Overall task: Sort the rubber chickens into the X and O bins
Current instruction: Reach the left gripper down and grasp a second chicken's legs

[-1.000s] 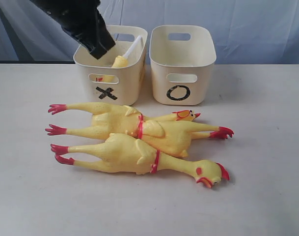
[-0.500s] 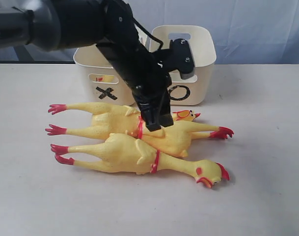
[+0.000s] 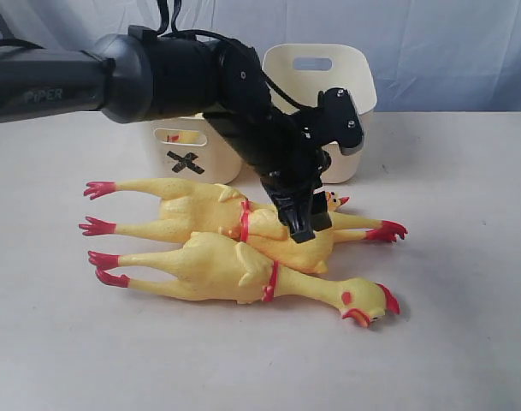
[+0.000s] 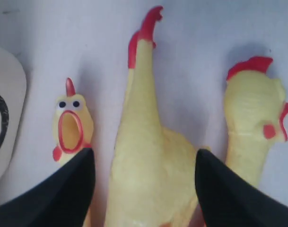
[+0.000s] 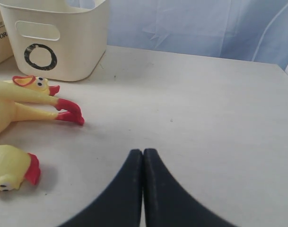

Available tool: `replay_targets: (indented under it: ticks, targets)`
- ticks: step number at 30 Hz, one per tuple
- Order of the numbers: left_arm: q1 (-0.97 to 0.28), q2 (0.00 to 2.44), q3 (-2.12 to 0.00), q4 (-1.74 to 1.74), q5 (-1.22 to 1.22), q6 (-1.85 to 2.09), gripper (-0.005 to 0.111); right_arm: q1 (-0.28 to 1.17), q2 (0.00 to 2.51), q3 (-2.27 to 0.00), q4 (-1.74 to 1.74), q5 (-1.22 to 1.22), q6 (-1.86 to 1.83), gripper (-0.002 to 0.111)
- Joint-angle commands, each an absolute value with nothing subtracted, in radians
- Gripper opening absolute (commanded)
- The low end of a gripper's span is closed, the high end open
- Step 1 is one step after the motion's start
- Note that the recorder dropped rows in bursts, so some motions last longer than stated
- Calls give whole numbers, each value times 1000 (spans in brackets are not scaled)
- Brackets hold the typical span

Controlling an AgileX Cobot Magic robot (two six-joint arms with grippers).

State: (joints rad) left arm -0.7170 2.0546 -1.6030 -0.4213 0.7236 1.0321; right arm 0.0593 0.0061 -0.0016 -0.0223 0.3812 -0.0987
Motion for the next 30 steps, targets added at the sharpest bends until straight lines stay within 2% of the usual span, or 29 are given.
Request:
replay_targets:
  ticks: [1, 8, 30]
  targets:
    - [-721, 2079, -1605, -490, 623, 1032, 59, 60, 0, 0, -25, 371, -103, 0]
    - [-721, 2101, -1605, -533, 587, 1032, 63, 60, 0, 0, -25, 371, -103, 0]
    - [-721, 2169, -1607, -645, 589, 1032, 63, 60, 0, 0, -25, 370, -103, 0]
